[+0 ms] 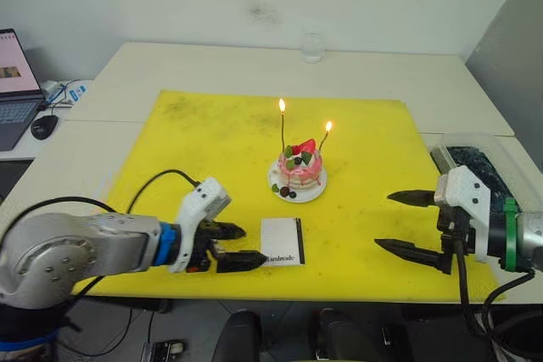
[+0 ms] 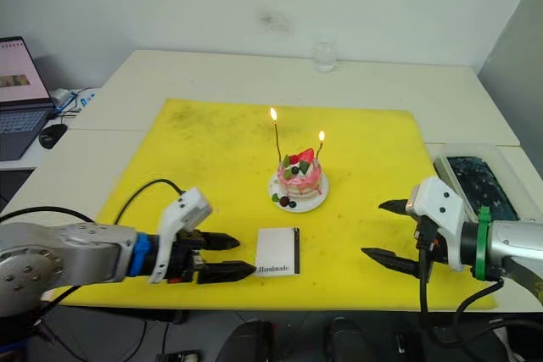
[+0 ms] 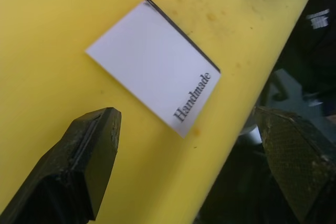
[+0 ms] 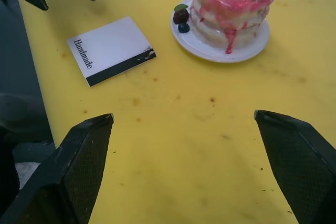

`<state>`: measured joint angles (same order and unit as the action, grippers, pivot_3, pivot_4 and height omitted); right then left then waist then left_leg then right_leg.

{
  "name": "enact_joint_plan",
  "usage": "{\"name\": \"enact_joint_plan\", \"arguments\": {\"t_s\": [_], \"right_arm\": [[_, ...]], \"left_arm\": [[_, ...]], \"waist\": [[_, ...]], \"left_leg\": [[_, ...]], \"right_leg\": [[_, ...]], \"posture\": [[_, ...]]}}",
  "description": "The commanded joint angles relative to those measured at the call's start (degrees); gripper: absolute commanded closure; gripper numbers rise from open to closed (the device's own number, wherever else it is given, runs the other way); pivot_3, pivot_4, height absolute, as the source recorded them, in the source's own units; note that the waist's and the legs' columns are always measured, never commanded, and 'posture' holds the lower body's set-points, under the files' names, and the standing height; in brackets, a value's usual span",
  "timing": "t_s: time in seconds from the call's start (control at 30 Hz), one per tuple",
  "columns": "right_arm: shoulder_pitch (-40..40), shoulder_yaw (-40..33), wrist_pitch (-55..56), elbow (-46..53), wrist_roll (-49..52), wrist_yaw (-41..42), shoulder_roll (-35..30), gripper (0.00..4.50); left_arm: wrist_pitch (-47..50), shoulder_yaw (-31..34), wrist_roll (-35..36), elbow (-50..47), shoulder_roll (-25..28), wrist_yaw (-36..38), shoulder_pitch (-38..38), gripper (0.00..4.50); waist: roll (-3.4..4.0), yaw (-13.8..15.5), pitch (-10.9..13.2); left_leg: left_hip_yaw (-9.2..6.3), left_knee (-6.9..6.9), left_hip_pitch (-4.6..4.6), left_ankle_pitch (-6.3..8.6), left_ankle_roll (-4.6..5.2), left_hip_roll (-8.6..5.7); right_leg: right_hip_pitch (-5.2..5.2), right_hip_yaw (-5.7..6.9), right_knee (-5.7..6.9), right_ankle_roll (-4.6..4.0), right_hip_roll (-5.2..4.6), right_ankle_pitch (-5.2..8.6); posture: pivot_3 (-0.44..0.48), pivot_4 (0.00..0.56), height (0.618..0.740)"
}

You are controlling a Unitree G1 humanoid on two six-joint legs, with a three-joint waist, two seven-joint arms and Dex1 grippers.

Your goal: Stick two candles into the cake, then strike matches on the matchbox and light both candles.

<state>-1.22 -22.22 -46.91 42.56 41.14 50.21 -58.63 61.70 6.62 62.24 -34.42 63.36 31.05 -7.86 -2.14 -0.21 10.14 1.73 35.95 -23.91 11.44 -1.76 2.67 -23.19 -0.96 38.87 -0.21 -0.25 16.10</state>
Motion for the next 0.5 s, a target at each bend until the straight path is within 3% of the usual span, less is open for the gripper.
{"name": "enact_joint_plan", "arguments": {"t_s": [0.03,0.1,0.27,0.5], "right_arm": [[0.56,-4.70,4.30,-3.26,-2.25,2.77,-1.73,0.00],[0.34,-6.06,6.76,-5.04,-3.59,4.83,-2.71,0.00],[1.06,-9.28,10.47,-8.62,-4.52,9.99,-5.58,0.00],[4.03,-8.87,14.35,-13.88,-4.48,14.99,-7.89,0.00]], "left_arm": [[-18.02,2.27,-16.75,3.47,1.22,7.75,3.49,0.02],[-25.03,3.05,-22.48,6.99,0.30,9.82,4.46,0.02],[-33.46,7.29,-27.03,12.96,-0.74,17.14,6.89,0.02],[-32.66,10.53,-27.46,14.83,0.56,24.33,9.57,0.02]], "waist": [[0.04,0.16,0.01],[0.05,0.32,0.03],[0.04,0.28,0.05],[0.06,0.12,0.07]], "left_leg": [[-0.03,0.00,0.00,0.00,0.00,0.00],[0.00,-0.01,-0.01,0.00,0.00,-0.01],[0.04,-0.01,-0.12,0.01,0.02,0.03],[0.04,-0.12,-0.08,0.03,0.04,0.07]], "right_leg": [[0.01,0.03,0.00,-0.02,-0.02,0.00],[0.00,0.03,0.00,-0.05,-0.07,0.02],[-0.03,0.03,-0.07,-0.07,-0.09,0.03],[-0.05,0.12,-0.06,-0.04,-0.10,0.03]], "posture": [[0.000,0.150,0.740],[0.000,0.150,0.740],[0.000,0.150,0.740],[0.000,0.150,0.740]]}}
